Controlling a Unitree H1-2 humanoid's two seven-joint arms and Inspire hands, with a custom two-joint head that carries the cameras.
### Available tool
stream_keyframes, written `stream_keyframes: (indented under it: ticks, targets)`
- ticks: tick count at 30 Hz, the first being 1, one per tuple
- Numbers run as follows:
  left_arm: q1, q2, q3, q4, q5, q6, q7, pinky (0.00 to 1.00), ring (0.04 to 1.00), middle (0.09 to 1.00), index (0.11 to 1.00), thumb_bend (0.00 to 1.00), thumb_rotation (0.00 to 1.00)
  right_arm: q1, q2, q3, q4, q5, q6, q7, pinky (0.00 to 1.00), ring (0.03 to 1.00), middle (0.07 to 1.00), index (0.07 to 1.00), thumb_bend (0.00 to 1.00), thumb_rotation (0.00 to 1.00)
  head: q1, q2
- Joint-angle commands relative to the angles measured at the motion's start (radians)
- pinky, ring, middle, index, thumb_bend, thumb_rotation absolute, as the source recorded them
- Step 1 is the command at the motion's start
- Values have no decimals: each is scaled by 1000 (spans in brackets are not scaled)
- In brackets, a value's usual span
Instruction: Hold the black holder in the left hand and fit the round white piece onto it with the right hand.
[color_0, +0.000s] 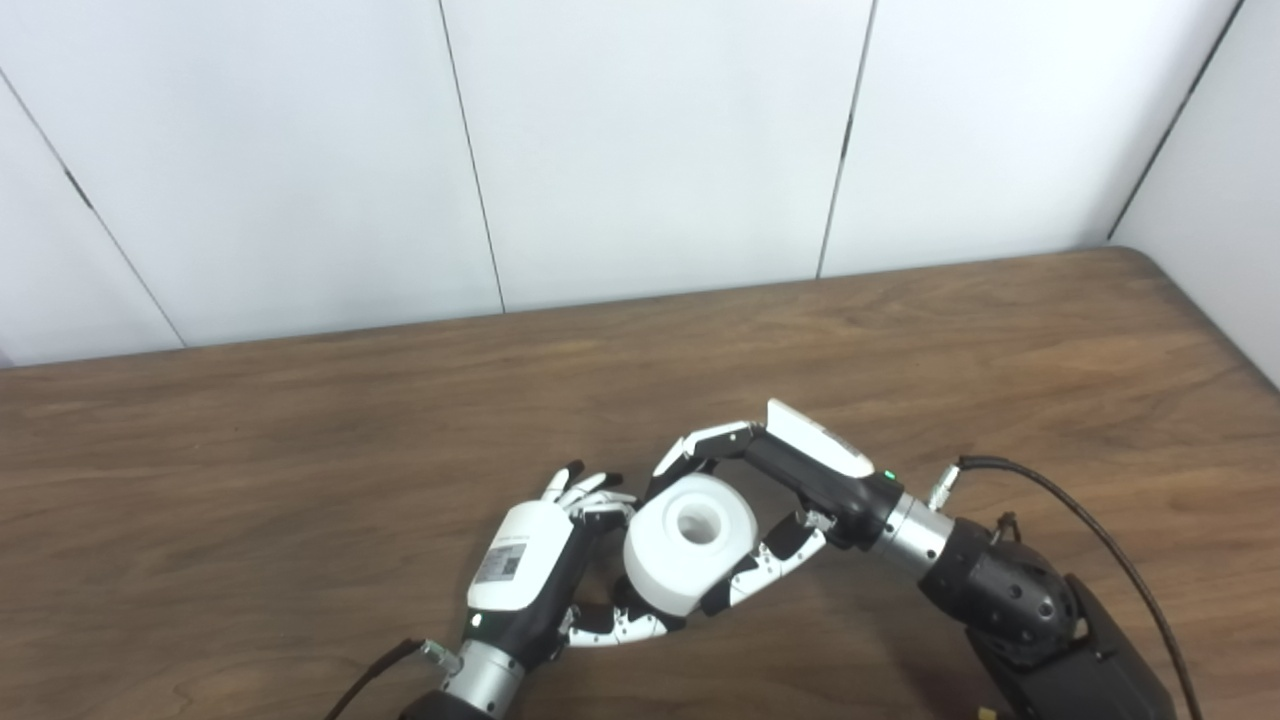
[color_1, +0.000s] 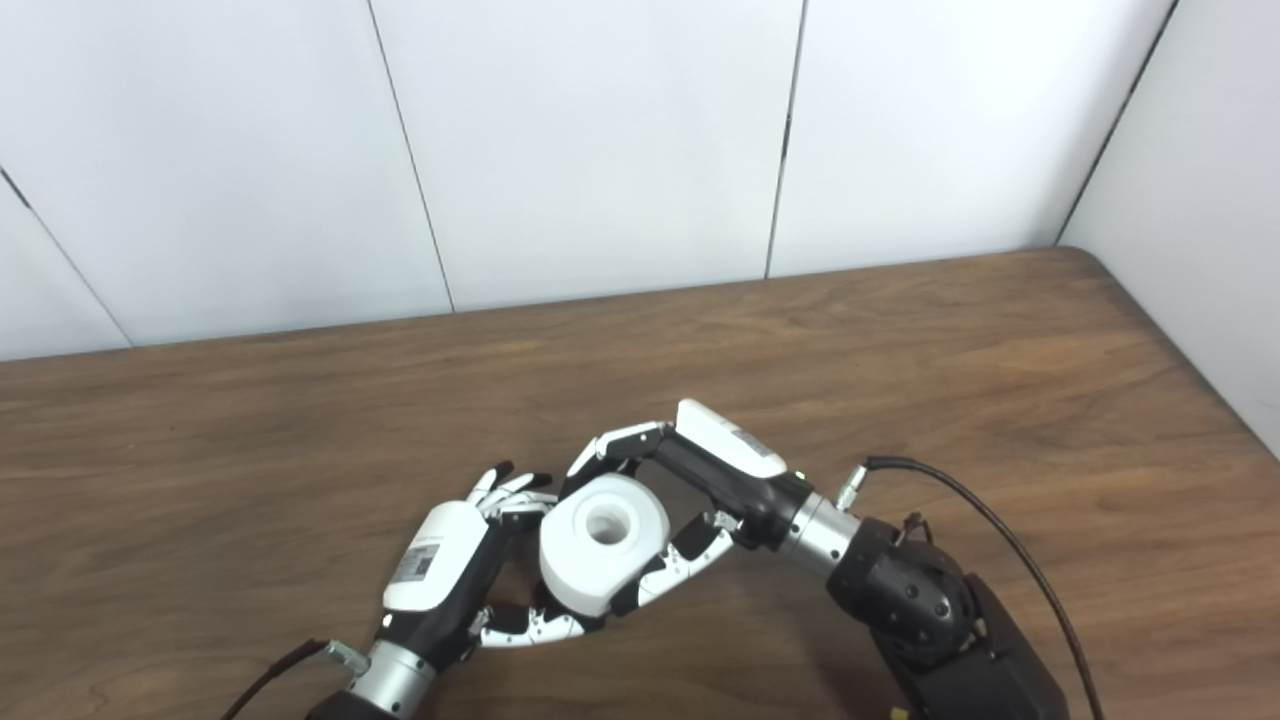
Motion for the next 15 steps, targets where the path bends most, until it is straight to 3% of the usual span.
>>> stream_keyframes:
  ticks: [1, 15]
  targets:
    - [28, -36, -21, 5, -1, -2, 13, 1000, 892, 734, 482, 524, 63, -20, -15, -1, -25, 12, -8, 6, 506, 593, 606, 493, 496, 151, 2, 3]
    - [37, -41, -34, -33, 3, 20, -11, 1000, 893, 735, 482, 524, 64, -8, -35, -2, -7, 19, 4, 14, 490, 589, 607, 493, 496, 151, 8, 22]
